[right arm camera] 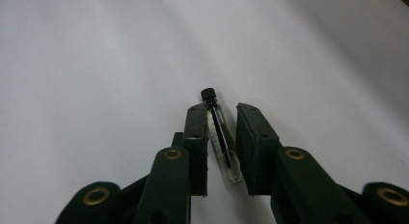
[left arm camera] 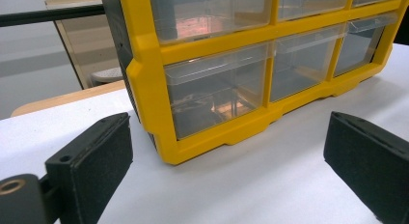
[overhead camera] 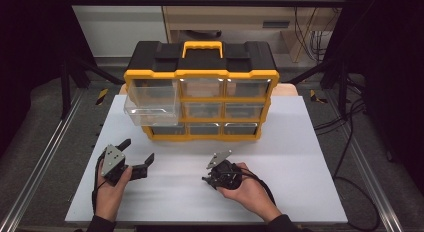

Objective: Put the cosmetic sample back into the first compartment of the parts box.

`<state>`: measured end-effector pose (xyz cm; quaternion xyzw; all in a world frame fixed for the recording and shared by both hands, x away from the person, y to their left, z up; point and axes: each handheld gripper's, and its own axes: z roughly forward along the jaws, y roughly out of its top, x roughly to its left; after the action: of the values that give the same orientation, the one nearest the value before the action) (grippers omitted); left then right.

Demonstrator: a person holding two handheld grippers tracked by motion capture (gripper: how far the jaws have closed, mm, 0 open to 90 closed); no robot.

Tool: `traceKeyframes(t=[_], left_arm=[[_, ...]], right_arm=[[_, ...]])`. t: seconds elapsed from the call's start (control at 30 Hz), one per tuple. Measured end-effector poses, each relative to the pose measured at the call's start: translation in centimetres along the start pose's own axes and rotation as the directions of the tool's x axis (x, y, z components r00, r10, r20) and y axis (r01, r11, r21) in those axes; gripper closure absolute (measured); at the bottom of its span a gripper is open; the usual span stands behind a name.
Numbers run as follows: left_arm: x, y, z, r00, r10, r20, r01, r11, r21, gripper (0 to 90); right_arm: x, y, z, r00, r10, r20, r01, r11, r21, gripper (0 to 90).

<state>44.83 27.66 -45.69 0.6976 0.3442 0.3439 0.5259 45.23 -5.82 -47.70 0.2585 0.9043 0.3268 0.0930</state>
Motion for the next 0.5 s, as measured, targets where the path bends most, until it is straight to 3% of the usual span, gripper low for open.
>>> traceKeyframes(t=[0.33,0.5], left_arm=[[-0.02,-0.03,0.03,1.0000,0.001,0.002,-0.001,1.0000,0.004,3.0],[0.05,-0.07,0.04,1.0000,-0.001,0.001,0.001,1.0000,0.006,3.0]], right_arm=[[-0.05,-0.28,0.06,0.9998,-0.017,0.006,0.017,1.000,-0.012,80.9],[-0.80,-0.24,-0.31,0.9995,0.029,0.009,-0.029,0.997,-0.075,80.9]])
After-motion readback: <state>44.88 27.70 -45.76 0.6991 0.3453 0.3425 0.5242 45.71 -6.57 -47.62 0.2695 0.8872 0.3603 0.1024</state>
